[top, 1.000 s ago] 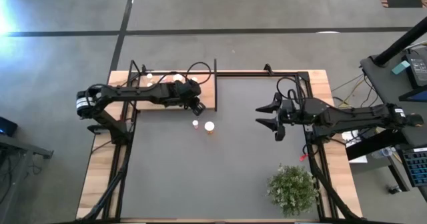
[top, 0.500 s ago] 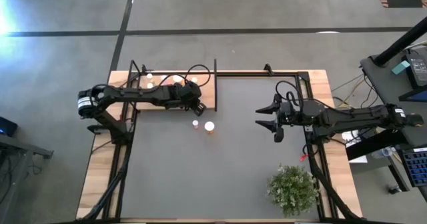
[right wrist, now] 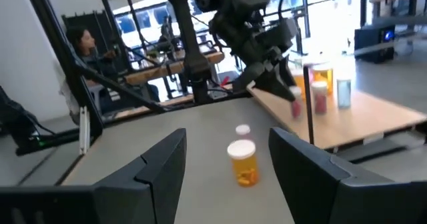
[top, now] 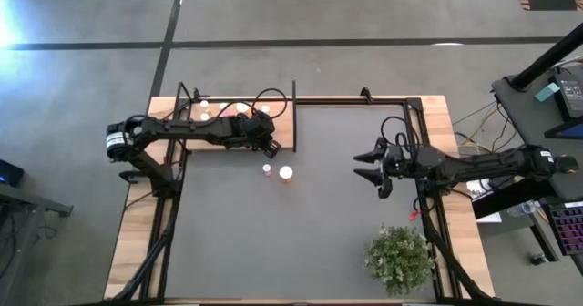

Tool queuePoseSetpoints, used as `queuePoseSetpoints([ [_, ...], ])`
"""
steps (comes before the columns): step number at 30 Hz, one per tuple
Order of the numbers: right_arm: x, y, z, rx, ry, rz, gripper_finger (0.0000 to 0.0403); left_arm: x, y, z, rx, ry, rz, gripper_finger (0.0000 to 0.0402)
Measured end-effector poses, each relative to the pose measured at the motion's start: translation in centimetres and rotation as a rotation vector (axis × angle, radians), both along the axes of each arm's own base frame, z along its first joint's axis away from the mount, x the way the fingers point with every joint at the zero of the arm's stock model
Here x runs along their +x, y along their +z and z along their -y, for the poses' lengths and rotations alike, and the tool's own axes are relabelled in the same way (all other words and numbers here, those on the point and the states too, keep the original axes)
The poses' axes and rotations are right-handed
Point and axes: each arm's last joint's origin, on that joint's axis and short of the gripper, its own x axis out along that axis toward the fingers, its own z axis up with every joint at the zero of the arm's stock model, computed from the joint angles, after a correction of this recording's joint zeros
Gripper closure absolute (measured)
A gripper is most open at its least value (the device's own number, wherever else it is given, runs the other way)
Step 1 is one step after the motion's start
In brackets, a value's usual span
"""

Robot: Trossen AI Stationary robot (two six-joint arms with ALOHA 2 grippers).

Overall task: Pick and place medicine bottles onto shelf by color
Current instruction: Put the blue pill bottle on the shelf aligned with the other blue pill bottles

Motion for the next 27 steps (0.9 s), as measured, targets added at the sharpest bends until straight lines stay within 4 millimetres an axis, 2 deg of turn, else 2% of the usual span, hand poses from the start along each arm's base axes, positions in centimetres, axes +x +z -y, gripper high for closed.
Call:
queuePoseSetpoints([
  [12,-0.9,-2.9,0.0,0.073,0.000,-0.024,0.0200,0.1,0.0,0.0,0.003,0.000,0.009,0.0295],
  [23,-0.9,-3.1,0.0,0.085,-0.025,-0.032,0.0200,0.1,0.1,0.0,0.004,-0.002,0.021,0.0295],
  [27,-0.9,-3.2,0.0,0.036,-0.026,-0.047,0.0200,0.1,0.1,0.0,0.004,-0.002,0.023,0.0295],
])
